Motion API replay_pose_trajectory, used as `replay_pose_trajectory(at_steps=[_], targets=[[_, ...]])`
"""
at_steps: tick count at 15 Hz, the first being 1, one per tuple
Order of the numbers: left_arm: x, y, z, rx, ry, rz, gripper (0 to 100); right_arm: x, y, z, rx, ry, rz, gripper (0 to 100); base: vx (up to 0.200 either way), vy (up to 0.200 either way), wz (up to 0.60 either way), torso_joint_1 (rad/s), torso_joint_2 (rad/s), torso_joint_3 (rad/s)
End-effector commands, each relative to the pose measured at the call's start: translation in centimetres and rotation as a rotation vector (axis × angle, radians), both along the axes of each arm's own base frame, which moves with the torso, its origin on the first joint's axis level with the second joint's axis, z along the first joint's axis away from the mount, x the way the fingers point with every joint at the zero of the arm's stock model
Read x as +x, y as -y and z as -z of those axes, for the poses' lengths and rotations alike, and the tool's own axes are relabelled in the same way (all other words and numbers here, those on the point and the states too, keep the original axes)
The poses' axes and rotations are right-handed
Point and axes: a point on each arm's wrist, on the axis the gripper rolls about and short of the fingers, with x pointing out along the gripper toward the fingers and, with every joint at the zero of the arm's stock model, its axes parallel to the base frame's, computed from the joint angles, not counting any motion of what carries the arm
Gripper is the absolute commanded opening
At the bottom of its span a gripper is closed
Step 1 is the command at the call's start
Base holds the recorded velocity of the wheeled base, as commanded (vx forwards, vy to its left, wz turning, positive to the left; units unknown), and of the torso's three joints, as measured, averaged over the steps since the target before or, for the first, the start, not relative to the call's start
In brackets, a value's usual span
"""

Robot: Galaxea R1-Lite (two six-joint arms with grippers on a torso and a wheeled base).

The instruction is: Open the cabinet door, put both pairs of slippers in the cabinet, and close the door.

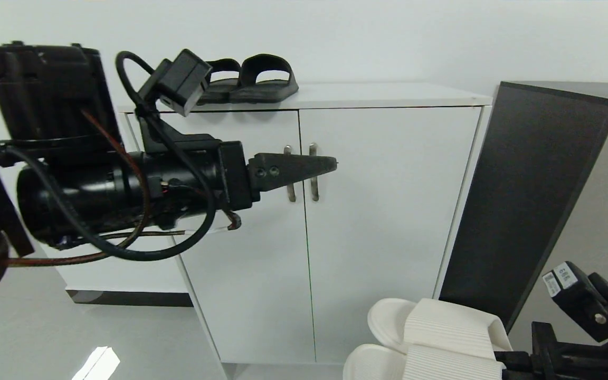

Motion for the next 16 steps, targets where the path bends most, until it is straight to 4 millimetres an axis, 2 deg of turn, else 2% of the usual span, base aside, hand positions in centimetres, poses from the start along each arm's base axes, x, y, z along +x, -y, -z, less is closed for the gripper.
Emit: replay_pose_trajectory(at_steps=[1, 4, 7, 11, 16], targets=[[2.1, 1.2, 0.4, 0.011, -0.015, -0.007, 100, 0.1, -0.1, 0.2, -0.007, -0.007, 0.0, 0, 0.0, 0.0, 0.0, 0.0, 0.0, 0.0], [4.2, 2.1, 1.3, 0.036, -0.042, -0.085, 100, 0.2, -0.2, 0.2, -0.011, -0.009, 0.0, 0, 0.0, 0.0, 0.0, 0.0, 0.0, 0.0], [5.7, 2.1, 2.3, 0.052, -0.063, -0.109, 100, 0.1, -0.1, 0.2, -0.009, -0.006, 0.0, 0, 0.0, 0.0, 0.0, 0.0, 0.0, 0.0], [7.1, 1.6, 1.8, 0.054, -0.069, -0.14, 100, 0.1, -0.1, 0.1, -0.006, -0.002, -0.001, 0, 0.0, 0.0, 0.0, 0.0, 0.0, 0.0], [9.2, 2.5, 1.9, 0.062, -0.076, -0.167, 100, 0.0, 0.0, 0.0, -0.001, 0.003, -0.001, 0, 0.0, 0.0, 0.0, 0.0, 0.0, 0.0]])
